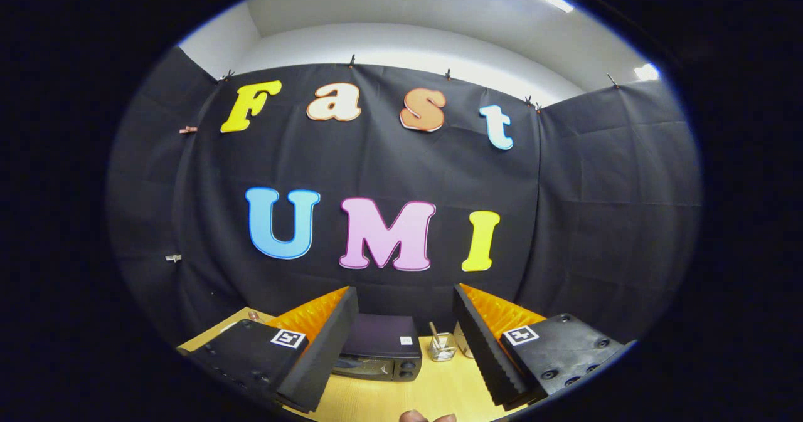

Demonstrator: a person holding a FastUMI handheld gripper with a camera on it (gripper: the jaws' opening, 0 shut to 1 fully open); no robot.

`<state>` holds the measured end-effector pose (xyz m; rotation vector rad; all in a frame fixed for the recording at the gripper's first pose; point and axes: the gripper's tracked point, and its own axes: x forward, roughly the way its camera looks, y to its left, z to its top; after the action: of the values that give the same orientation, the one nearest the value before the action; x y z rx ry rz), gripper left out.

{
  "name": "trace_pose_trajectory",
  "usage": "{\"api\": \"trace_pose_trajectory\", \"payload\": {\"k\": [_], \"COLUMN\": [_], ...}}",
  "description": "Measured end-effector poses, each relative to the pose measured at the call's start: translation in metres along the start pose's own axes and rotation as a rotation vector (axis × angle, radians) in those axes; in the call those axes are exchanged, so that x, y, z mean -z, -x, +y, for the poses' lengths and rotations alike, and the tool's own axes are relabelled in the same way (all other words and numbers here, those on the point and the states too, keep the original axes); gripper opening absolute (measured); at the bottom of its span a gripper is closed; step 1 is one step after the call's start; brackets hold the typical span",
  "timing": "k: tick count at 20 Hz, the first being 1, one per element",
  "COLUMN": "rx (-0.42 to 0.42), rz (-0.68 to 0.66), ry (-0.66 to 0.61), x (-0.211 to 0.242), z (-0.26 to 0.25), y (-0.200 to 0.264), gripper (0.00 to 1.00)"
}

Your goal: Open the toaster oven, put the food inside, and close the toaster oven door.

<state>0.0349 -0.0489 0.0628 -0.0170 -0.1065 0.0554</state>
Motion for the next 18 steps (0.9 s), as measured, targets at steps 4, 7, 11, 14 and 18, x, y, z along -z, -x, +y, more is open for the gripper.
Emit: {"api": "trace_pose_trajectory", "payload": {"k": [4, 7, 11, 14, 18], "rx": [0.011, 0.012, -0.002, -0.008, -0.006], "rz": [-0.048, -0.076, -0.079, -0.056, -0.048], "ry": [-0.016, 0.000, 0.033, 0.000, -0.022], "x": [-0.023, -0.030, -0.021, -0.011, -0.009], "z": [-0.026, -0.041, -0.047, -0.051, -0.060], "y": [0.014, 0.020, 0.025, 0.026, 0.025], "gripper": [0.98, 0.98, 0.98, 0.98, 0.98]}}
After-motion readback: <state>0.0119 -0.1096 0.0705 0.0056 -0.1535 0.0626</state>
